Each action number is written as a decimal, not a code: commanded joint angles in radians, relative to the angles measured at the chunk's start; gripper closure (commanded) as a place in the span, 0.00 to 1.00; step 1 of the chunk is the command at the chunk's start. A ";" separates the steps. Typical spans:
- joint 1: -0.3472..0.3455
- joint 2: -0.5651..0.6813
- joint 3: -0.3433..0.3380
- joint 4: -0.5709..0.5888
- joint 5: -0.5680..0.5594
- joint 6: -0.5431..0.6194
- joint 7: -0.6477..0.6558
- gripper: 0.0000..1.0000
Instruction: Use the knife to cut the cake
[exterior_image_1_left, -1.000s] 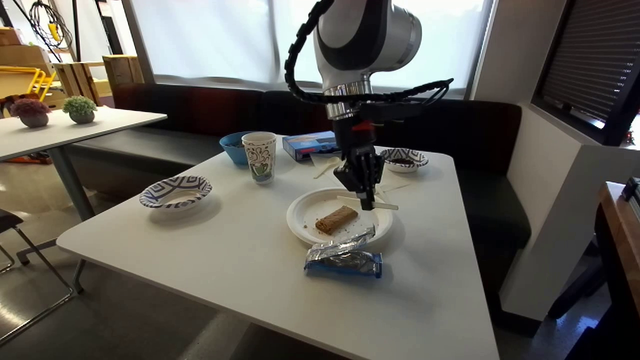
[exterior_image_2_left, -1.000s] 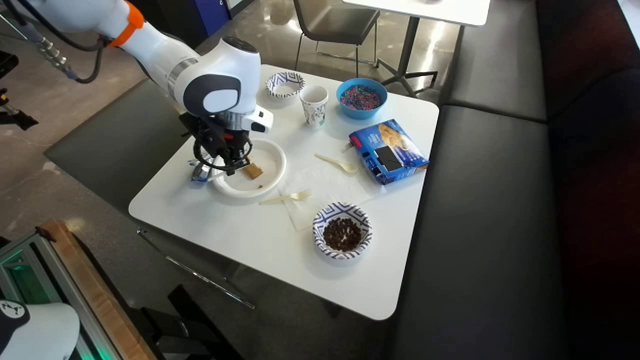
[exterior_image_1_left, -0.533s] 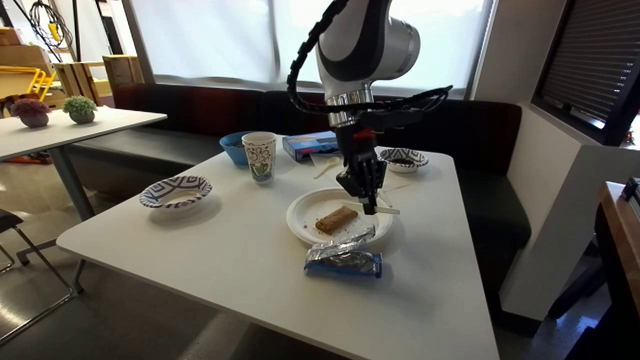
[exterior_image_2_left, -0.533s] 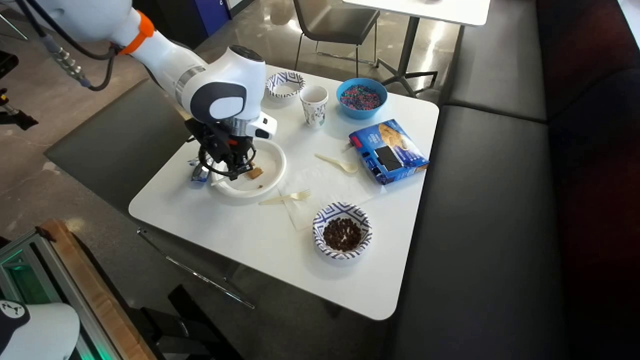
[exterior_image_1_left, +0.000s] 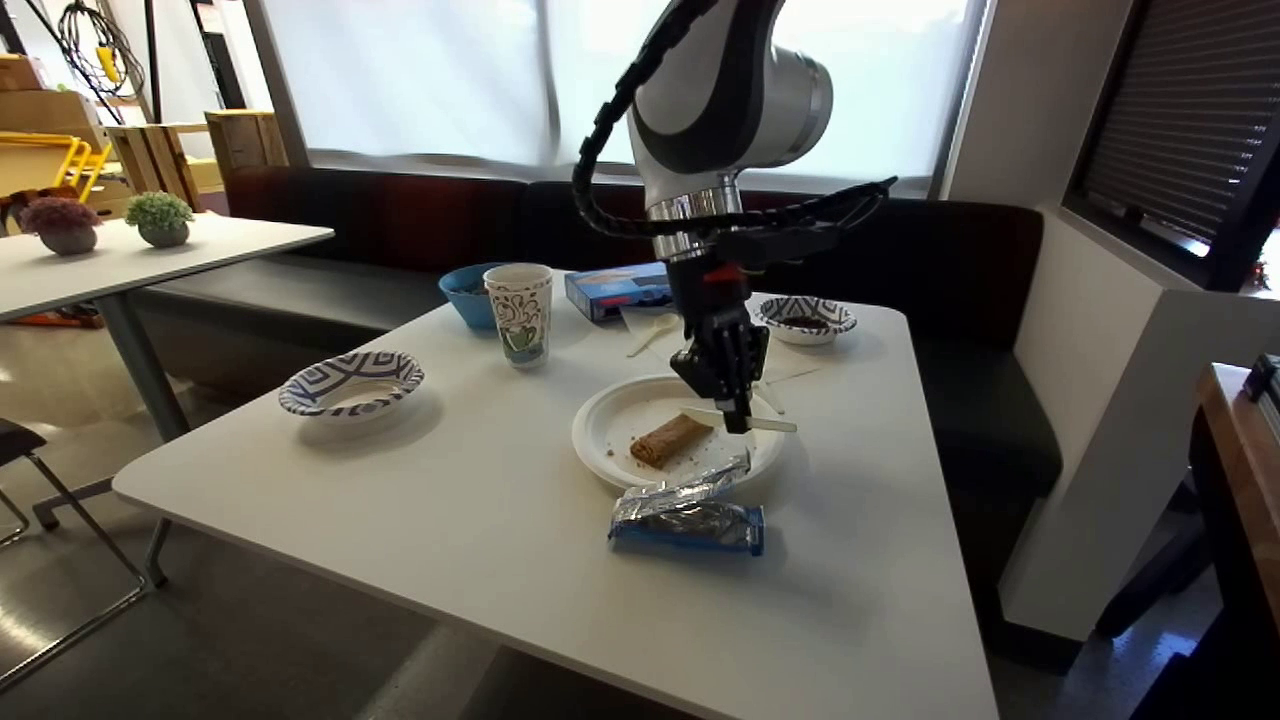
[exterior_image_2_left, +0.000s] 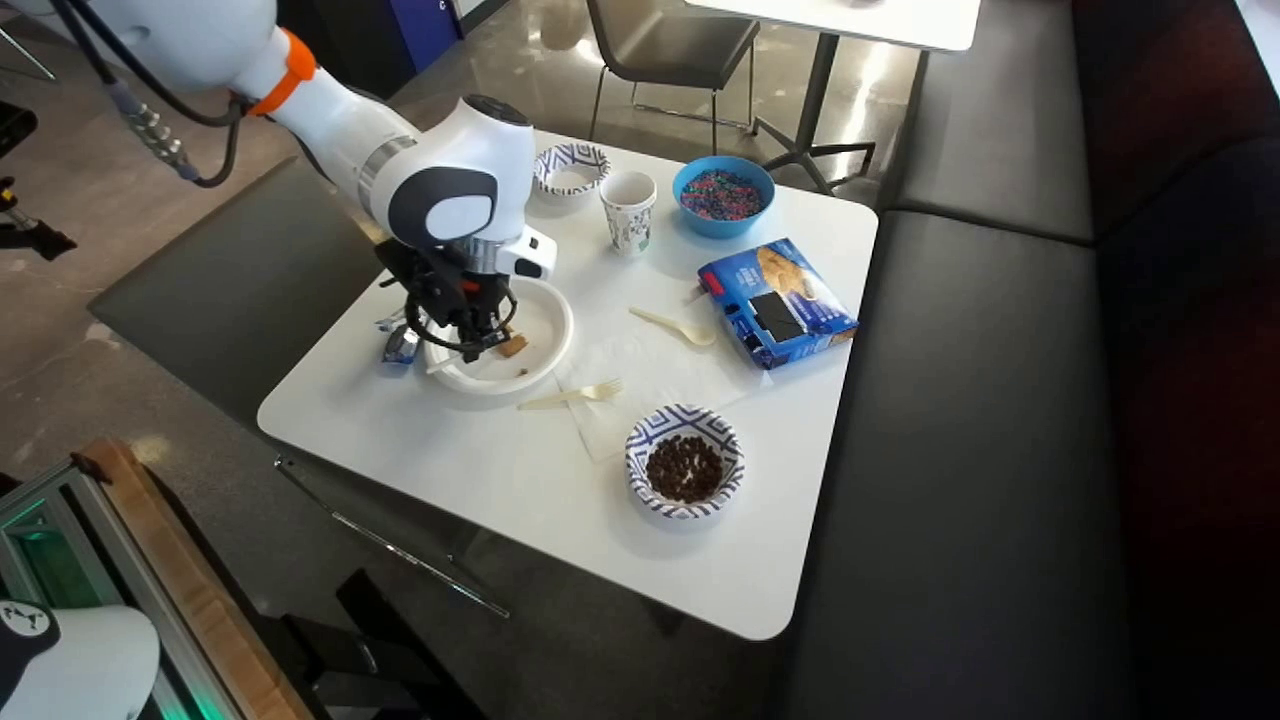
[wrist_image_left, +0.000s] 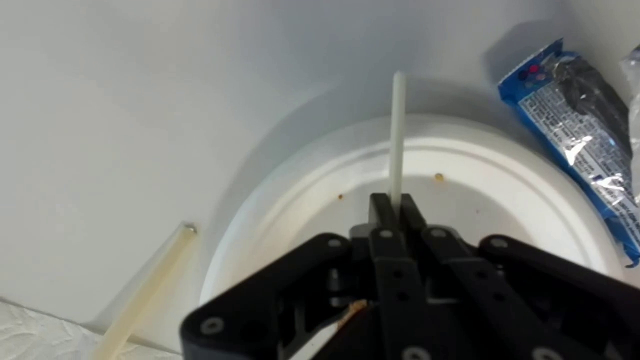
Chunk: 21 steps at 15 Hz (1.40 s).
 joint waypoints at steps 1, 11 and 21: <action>0.017 0.023 -0.015 0.034 -0.039 -0.037 0.002 0.99; 0.019 0.056 -0.019 0.089 -0.115 -0.104 -0.037 0.99; 0.013 0.115 -0.014 0.174 -0.140 -0.217 -0.100 0.99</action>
